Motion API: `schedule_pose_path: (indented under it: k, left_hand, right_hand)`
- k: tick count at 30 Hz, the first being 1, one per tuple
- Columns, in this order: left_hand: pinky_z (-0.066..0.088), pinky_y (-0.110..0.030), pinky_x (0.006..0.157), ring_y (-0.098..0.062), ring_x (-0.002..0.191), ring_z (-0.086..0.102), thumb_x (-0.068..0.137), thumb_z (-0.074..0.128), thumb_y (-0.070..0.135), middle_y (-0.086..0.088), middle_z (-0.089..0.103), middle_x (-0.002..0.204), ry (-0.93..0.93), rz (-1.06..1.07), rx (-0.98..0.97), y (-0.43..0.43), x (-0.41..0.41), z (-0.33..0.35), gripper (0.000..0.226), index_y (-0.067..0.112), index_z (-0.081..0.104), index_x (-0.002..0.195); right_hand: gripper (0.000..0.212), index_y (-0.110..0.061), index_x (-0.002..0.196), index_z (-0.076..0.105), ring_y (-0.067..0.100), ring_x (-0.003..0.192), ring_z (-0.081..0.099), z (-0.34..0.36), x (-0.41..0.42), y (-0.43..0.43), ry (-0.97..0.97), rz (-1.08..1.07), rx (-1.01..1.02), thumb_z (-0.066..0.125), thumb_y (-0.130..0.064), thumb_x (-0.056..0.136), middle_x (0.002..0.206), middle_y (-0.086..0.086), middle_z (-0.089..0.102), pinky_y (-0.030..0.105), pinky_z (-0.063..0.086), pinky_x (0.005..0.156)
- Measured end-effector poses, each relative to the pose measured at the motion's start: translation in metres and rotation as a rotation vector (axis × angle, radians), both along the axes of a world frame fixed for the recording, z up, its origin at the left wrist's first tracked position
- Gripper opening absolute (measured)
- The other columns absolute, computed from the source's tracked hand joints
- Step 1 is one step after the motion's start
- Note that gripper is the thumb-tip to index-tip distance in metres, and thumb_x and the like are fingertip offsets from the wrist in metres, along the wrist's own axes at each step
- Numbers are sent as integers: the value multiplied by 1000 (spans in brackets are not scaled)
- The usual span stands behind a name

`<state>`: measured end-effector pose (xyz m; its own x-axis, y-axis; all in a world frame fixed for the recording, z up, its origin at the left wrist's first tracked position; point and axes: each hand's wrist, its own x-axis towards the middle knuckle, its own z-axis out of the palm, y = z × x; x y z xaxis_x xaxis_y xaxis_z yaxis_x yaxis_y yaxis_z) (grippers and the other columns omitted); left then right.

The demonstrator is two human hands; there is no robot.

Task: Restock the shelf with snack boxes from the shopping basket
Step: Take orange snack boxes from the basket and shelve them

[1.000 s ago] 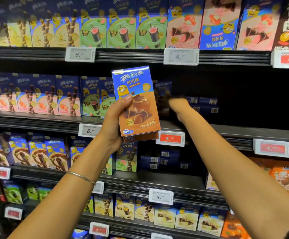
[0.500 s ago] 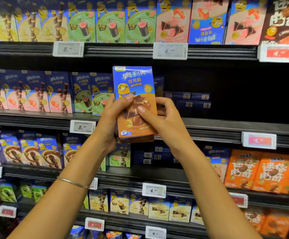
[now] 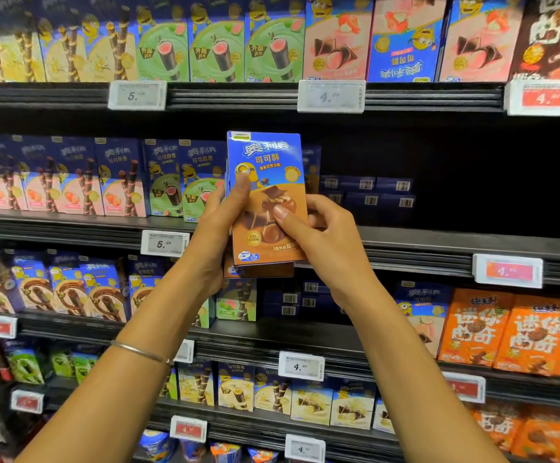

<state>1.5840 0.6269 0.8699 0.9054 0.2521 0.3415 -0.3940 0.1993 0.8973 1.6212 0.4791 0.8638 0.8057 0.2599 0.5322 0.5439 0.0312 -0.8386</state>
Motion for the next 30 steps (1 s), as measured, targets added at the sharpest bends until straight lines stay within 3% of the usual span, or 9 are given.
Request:
schedule_pose_path:
  k: [3, 6, 9, 11, 13, 15, 20, 26, 30]
  left_hand:
    - [54, -63, 102, -40, 115, 73, 66, 50, 89, -12, 74, 129, 1, 36, 69, -4, 0, -1, 104, 23, 57, 145]
    - [58, -62, 98, -37, 109, 76, 66, 39, 88, -9, 77, 123, 25, 59, 62, -3, 4, -3, 100, 26, 60, 142]
    - [65, -51, 81, -32, 101, 79, 72, 46, 82, -7, 78, 120, 48, 108, 21, -3, 6, -3, 94, 23, 54, 144]
    - [66, -40, 66, -29, 94, 80, 75, 56, 75, -6, 80, 116, 58, 138, 7, -3, 7, -3, 88, 20, 55, 143]
    - [63, -35, 59, -25, 85, 81, 77, 67, 66, -5, 81, 110, 50, 156, -15, -3, 9, -5, 82, 15, 56, 141]
    - [61, -32, 55, -19, 75, 80, 86, 74, 54, -4, 81, 103, 39, 186, -43, -1, 11, -5, 68, 12, 57, 137]
    - [63, -35, 60, -19, 80, 80, 94, 74, 43, -2, 82, 101, 28, 197, -45, 7, 17, -6, 37, 20, 64, 121]
    - [66, -45, 79, -23, 87, 80, 96, 73, 43, -5, 81, 106, 6, 228, 19, 8, 20, -3, 45, 13, 66, 129]
    - [65, -35, 66, -19, 81, 80, 96, 72, 42, -1, 82, 101, -1, 221, 31, 7, 23, 0, 42, 13, 66, 127]
  right_hand:
    - [32, -19, 118, 66, 13, 96, 75, 1, 1, -3, -11, -9, 20, 73, -36, 92, 107, -3, 74, 38, 63, 81]
    - [30, -17, 118, 64, 10, 86, 77, 3, 1, -7, 7, 18, 43, 72, -31, 93, 98, -4, 77, 29, 62, 67]
    - [29, -15, 119, 63, 12, 85, 77, 5, 3, -12, 76, 70, 86, 71, -27, 94, 94, -5, 78, 24, 61, 63]
    - [29, -14, 120, 63, 15, 88, 77, 7, 4, -16, 132, 114, 123, 70, -27, 95, 98, -2, 79, 31, 64, 68]
    - [29, -13, 120, 63, 18, 90, 77, 8, 6, -20, 163, 128, 146, 70, -25, 95, 101, 0, 79, 41, 65, 75]
    - [30, -11, 121, 63, 20, 92, 77, 9, 11, -25, 173, 122, 178, 70, -23, 95, 103, 2, 79, 40, 64, 79]
    - [29, -8, 121, 65, 22, 95, 76, 16, 33, -44, 204, 70, 222, 66, -25, 97, 106, 7, 78, 41, 61, 84]
    - [30, -10, 125, 61, 17, 94, 76, 21, 72, -58, 192, -106, 240, 66, -20, 97, 110, 5, 76, 36, 61, 79]
    - [32, -10, 125, 52, 17, 96, 74, 22, 104, -59, 177, -223, 179, 67, -15, 96, 114, 7, 71, 30, 60, 77]
